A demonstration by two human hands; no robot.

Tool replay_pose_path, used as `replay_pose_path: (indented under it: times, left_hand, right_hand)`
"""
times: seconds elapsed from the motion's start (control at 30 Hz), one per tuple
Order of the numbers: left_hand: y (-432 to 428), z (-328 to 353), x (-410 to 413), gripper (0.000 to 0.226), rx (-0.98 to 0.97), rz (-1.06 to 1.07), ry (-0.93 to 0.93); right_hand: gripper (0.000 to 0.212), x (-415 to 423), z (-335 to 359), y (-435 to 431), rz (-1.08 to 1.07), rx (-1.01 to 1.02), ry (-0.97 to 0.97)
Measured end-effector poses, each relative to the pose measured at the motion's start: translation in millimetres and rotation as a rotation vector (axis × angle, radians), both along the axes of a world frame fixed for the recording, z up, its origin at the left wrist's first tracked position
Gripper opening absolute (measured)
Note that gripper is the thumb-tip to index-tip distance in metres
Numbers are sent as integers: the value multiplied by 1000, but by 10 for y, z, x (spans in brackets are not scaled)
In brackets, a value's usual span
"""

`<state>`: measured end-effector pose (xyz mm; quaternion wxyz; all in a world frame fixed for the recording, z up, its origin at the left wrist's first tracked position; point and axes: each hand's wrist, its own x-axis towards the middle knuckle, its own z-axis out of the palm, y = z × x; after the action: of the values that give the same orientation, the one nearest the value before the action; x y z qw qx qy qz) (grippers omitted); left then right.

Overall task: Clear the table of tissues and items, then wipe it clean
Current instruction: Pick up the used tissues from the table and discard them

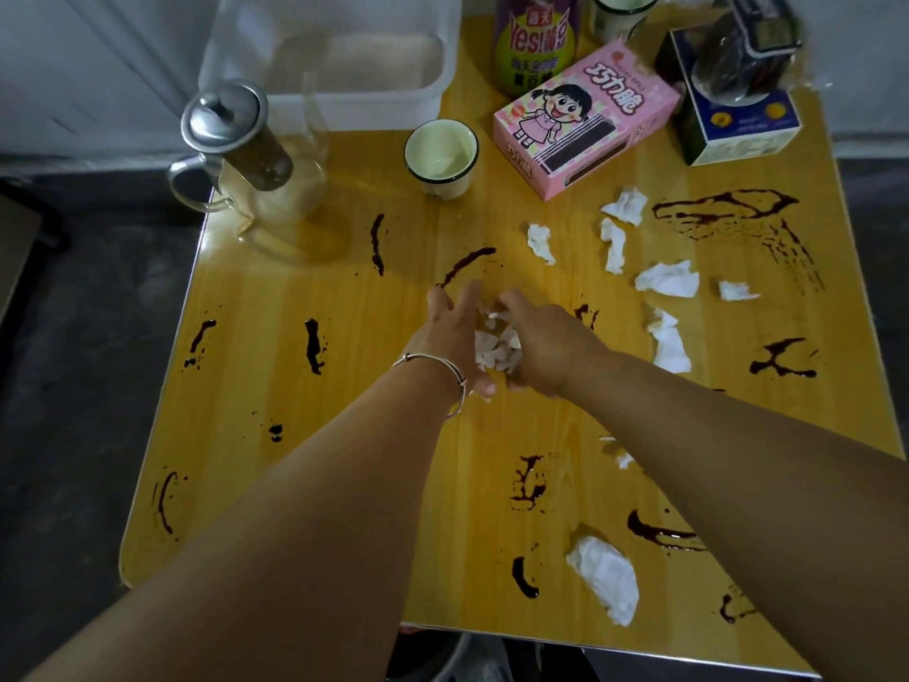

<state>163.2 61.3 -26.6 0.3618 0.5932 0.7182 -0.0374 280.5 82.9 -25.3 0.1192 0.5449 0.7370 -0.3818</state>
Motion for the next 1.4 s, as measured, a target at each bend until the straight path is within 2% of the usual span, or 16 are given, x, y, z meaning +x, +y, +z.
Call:
replay_pose_path:
  times: [0.1, 0.27, 0.33, 0.37, 0.43, 0.5, 0.6, 0.67, 0.83, 0.93, 1.07, 1.17, 1.23, 1.33, 1.4]
  left_hand:
    - [2, -2, 26, 78, 12, 9, -9]
    - [-85, -63, 64, 40, 26, -7, 25]
    - [-143, -95, 80, 31, 34, 5, 35]
    - [-173, -105, 92, 29, 40, 21, 28]
    - [-239, -103, 115, 24, 57, 60, 0]
    - [-306, -72, 126, 21, 79, 105, -34]
    - [-412, 15, 122, 15, 97, 157, -112]
    - [-473, 79, 119, 5, 107, 163, -154]
    - [-580, 266, 251, 10, 99, 211, -284]
    - [-561, 355, 430, 6, 80, 181, -328]
    - [-526, 378, 768, 24, 67, 164, -403]
    - [-549, 430, 1061, 27, 51, 174, -476]
    - [-599, 479, 1343, 23, 18, 155, -526]
    - [-686, 518, 1805, 4, -16, 94, -550]
    - [-771, 528, 2195, 4, -48, 51, -559]
  right_hand:
    - [55, -18, -25, 1, -7, 8, 18]
    - [7, -13, -73, -86, -23, 85, 8]
    - [27, -13, -115, -139, -23, 97, 2]
    - [30, -11, -99, -172, -35, 99, 12]
    - [5, 5, -60, -231, -73, 115, 56]
    - [20, 35, -48, -284, -123, 104, 90]
    - [5, 96, 6, -348, -251, 101, 210]
    - [21, 143, 28, -381, -379, 41, 309]
    - [13, 306, 228, -536, -591, -72, 510]
    - [16, 467, 325, -594, -613, -66, 521]
    - [18, 767, 406, -680, -667, -46, 495]
    - [24, 1090, 501, -756, -774, -101, 541]
    - [24, 1393, 561, -841, -873, -130, 577]
    - [26, 1851, 573, -966, -997, -109, 590]
    - [27, 2213, 567, -1053, -1075, -86, 576]
